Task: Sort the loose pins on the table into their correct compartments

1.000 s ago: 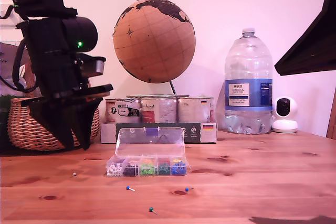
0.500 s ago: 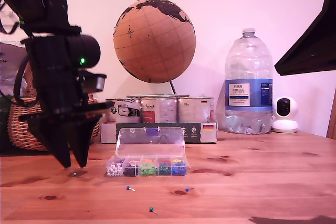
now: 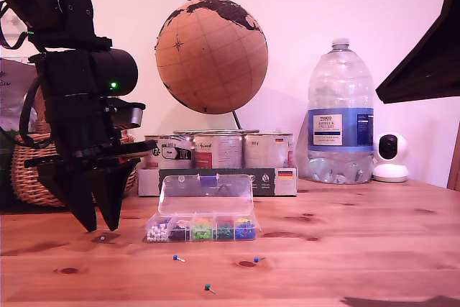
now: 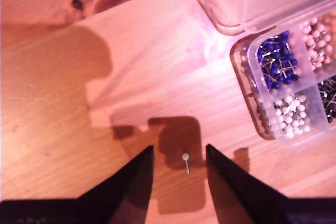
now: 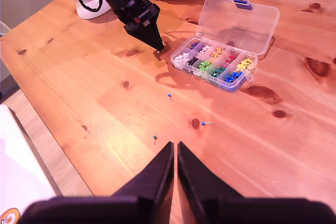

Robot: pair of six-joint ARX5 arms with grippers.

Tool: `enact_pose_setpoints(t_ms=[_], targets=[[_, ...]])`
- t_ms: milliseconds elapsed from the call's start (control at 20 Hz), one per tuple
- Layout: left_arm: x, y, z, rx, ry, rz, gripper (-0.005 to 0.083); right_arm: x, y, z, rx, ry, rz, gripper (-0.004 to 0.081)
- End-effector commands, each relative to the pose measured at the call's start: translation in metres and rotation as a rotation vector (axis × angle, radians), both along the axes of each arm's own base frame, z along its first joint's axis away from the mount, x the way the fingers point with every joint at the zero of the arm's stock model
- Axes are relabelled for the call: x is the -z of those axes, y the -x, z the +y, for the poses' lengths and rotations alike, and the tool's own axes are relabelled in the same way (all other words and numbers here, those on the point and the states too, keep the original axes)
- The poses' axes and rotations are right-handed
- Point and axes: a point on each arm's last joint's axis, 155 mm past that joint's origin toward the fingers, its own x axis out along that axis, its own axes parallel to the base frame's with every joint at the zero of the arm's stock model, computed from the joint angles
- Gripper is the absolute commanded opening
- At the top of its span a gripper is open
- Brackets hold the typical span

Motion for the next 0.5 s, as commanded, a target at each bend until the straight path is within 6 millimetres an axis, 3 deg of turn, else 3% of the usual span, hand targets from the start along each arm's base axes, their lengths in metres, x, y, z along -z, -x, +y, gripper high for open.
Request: enact_pose_setpoints(t_ms=[0, 450], targets=[[0.0144, 0.0021, 0.0027, -0.007, -0.016, 0.034, 0.027, -0.0081, -0.0017, 0.0029, -0.01, -0.01, -0.026, -0.001], [0.0227, 0.0097, 0.001, -0.026, -0.024, 0.074, 0.0235, -0.0096, -0.0024, 0.0033, -0.01, -0.014, -0.032, -0.001]])
